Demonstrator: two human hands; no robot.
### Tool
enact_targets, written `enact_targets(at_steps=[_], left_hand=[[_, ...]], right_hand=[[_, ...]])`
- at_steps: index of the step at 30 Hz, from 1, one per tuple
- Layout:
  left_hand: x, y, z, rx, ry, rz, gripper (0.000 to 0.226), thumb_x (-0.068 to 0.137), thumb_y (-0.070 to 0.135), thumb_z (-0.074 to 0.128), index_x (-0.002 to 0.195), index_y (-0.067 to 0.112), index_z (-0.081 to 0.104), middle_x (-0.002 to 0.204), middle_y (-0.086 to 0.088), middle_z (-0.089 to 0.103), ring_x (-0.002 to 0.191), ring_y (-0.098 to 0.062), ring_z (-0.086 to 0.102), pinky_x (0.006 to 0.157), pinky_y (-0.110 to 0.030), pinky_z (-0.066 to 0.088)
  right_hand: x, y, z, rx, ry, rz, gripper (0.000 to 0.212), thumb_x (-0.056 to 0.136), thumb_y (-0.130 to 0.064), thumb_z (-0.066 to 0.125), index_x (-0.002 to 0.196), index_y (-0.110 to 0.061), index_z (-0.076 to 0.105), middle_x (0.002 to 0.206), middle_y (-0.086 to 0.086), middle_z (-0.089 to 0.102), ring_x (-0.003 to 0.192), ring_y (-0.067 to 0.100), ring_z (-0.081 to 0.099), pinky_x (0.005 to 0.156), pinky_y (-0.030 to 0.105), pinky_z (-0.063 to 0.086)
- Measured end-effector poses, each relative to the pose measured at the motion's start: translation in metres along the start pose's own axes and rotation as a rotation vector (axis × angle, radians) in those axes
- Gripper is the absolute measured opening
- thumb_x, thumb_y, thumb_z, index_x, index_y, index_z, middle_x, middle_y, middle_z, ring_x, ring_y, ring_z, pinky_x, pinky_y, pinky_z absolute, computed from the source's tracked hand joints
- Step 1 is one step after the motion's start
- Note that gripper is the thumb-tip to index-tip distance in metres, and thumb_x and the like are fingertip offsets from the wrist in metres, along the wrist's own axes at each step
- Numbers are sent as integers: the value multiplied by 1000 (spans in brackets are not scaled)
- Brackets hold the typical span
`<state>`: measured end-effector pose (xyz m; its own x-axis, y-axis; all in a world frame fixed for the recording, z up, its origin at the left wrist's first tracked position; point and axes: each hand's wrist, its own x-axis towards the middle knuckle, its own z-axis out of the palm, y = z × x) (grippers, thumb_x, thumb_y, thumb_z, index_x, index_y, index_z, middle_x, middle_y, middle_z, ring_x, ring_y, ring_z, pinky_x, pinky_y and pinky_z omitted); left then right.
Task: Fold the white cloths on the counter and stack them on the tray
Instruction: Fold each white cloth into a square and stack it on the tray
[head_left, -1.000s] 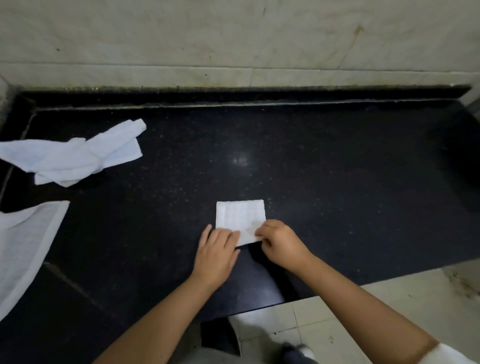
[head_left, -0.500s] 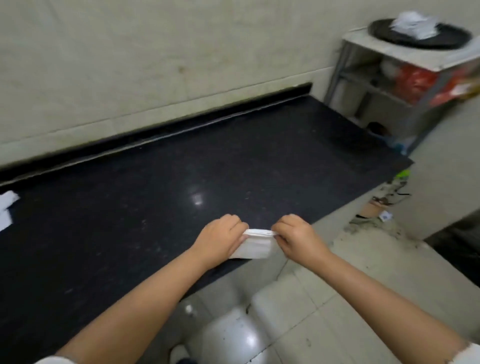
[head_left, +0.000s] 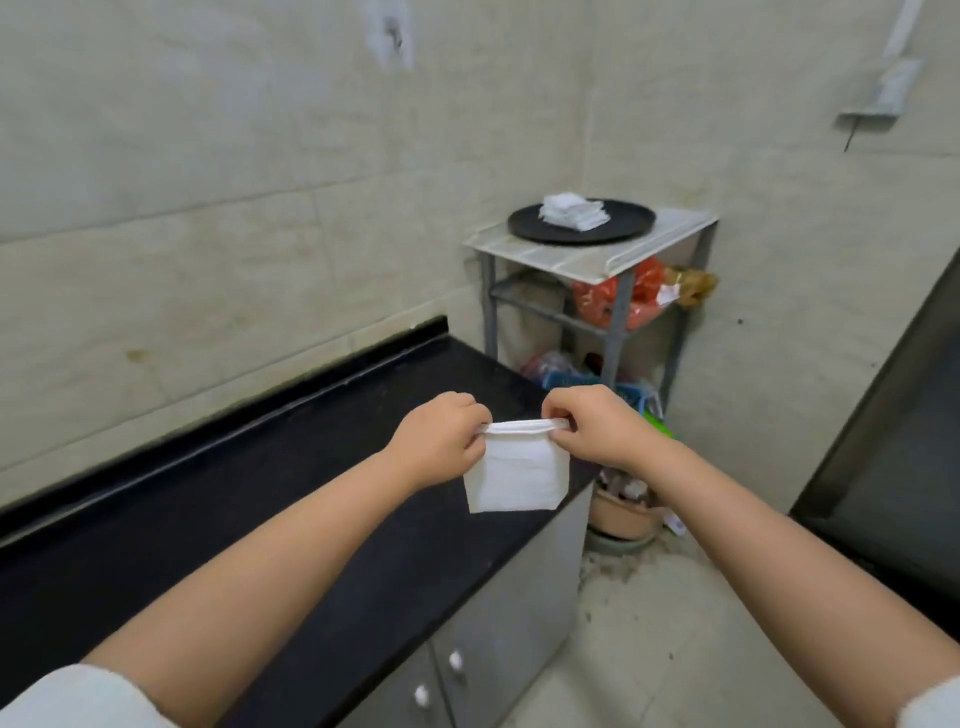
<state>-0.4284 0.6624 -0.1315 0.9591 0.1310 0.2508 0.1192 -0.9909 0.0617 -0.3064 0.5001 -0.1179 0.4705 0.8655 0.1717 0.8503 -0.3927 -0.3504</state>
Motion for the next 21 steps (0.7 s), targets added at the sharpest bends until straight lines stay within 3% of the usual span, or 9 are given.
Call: enact_targets(at_steps=[7,11,16,19,21], left_hand=[[185,13,-14,43,25,3,24,89,20,49,106,10,61,105,-9,59,99,-26,55,78,-36,45],[282,18,-23,8,88,-27,23,87,18,51,104,9,63,107,-10,62,99,-26,56,79,-34,45],[386,26,-26,41,121,-51,23,86,18,51,103,9,63,105,-12,61,101,-29,55,80,-34,43],[444,28,-22,112,98,-91,22,87,18,49,98,6,64,103,-13,62,98,-31,56,77,-35,45],[482,28,-16,132,62,-159,19,87,17,48,84,3,59,97,-15,61,92,-34,56,73,-36,45]], right_hand=[[101,119,-88,-37,100,-4,7,79,-9,56,81,-11,62,79,1,58,80,19,55,72,32,44],[159,180,-142,-93,105,-36,5,79,-9,58,82,-8,63,80,3,59,75,16,50,58,26,35],[221,257,-187,-119,155,-53,12,78,-8,58,87,-4,65,78,1,56,75,14,47,53,23,28],[263,302,-206,-107,134,-75,12,79,-8,59,89,-4,64,83,5,59,77,15,48,56,27,28],[294,332,-215,-104,113,-114,12,79,-7,59,90,-4,64,87,9,63,77,16,49,63,27,32]])
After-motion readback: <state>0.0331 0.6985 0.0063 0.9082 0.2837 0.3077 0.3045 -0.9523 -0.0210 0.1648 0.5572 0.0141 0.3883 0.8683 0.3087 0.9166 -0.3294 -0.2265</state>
